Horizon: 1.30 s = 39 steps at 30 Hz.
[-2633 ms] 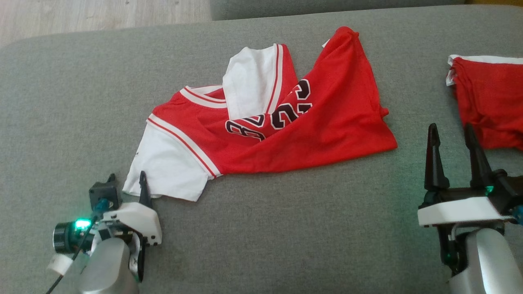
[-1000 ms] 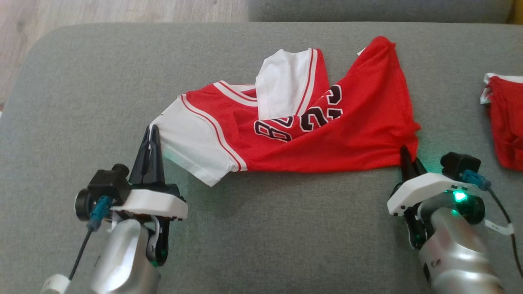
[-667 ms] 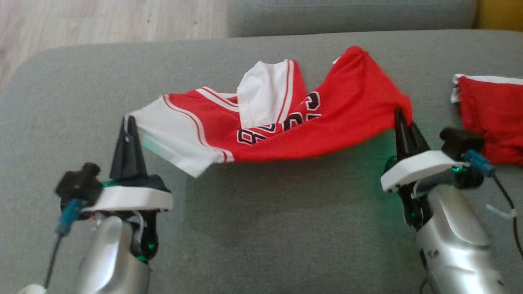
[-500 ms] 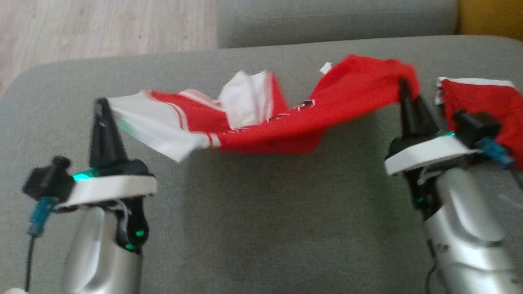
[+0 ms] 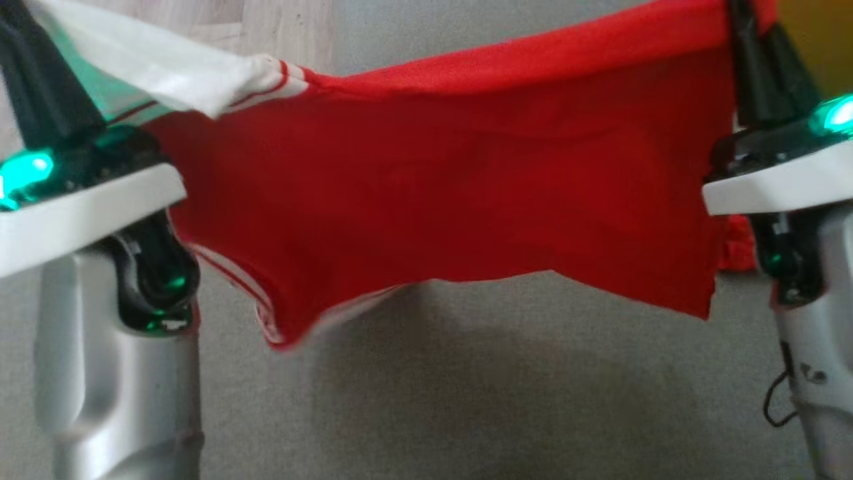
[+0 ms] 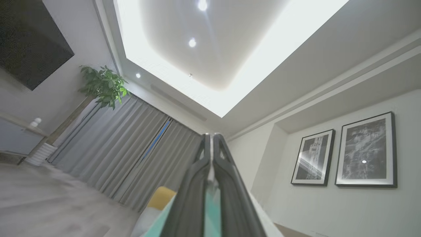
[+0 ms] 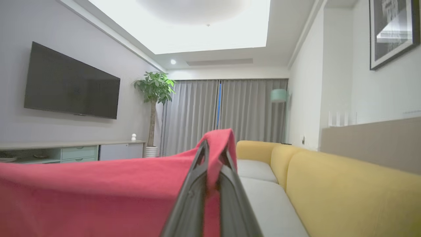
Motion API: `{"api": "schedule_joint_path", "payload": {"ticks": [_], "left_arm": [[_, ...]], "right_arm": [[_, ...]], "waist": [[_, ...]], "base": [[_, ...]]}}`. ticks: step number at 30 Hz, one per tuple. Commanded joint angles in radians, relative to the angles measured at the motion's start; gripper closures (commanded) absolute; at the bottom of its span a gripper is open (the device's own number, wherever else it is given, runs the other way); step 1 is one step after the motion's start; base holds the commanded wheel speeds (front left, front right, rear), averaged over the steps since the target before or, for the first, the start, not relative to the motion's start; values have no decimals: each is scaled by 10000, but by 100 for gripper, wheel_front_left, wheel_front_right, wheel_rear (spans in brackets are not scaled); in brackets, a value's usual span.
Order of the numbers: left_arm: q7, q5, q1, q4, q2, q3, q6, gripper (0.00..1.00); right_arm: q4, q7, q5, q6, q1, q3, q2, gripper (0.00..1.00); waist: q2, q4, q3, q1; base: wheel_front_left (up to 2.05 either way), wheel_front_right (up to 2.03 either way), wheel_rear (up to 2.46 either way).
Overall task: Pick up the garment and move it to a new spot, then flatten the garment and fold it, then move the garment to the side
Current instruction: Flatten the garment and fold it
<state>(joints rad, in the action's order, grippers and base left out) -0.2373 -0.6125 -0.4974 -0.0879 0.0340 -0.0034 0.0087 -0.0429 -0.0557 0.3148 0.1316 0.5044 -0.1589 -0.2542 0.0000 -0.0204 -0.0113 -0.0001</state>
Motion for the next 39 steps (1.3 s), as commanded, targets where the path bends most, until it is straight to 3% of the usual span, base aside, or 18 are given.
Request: {"api": "schedule_joint_path", "payload": {"ticks": [1, 6, 11, 18, 24, 29, 34, 39], "left_arm": [[237, -21, -601, -816, 168, 254, 211, 100], [602, -71, -491, -2427, 170, 487, 817, 100], [1274, 99, -398, -3153, 348, 197, 1025, 100], [2036, 148, -1103, -1772, 902, 225, 1050, 100], [2897, -312, -3626, 1567, 1676, 425, 661, 100], [2353, 171, -6385, 4429, 2400, 322, 226, 100], [1473, 469, -8544, 6431, 2556, 158, -87, 100], [783, 573, -9092, 7716, 2359, -179, -626, 100]], "right_arm": [[824, 236, -84, -9, 374, -76, -103, 100], [2305, 850, -283, -9, -117, 350, 69, 100], [3289, 1567, -561, -9, -682, 763, 443, 100], [2211, 2383, -351, -9, -140, 984, 858, 100], [-954, 2410, 552, -9, 2680, 942, 911, 100], [-3861, 1274, 400, -9, 5729, 425, 552, 100], [-5860, -289, 162, -9, 7760, 49, 444, 100], [-7353, -1286, 253, -9, 8250, -251, 428, 100]], "waist": [[0, -77, -58, 1], [0, -164, -51, 1], [0, -191, 171, 1], [0, -219, 1158, 1], [0, -47, 2835, 1], [0, 179, 3644, 1], [0, 430, 3948, 1], [0, 700, 4121, 1]], "base": [[0, 0, 0], [0, 0, 0], [0, 0, 0], [0, 0, 0], [0, 0, 0], [0, 0, 0], [0, 0, 0], [0, 0, 0]]}}
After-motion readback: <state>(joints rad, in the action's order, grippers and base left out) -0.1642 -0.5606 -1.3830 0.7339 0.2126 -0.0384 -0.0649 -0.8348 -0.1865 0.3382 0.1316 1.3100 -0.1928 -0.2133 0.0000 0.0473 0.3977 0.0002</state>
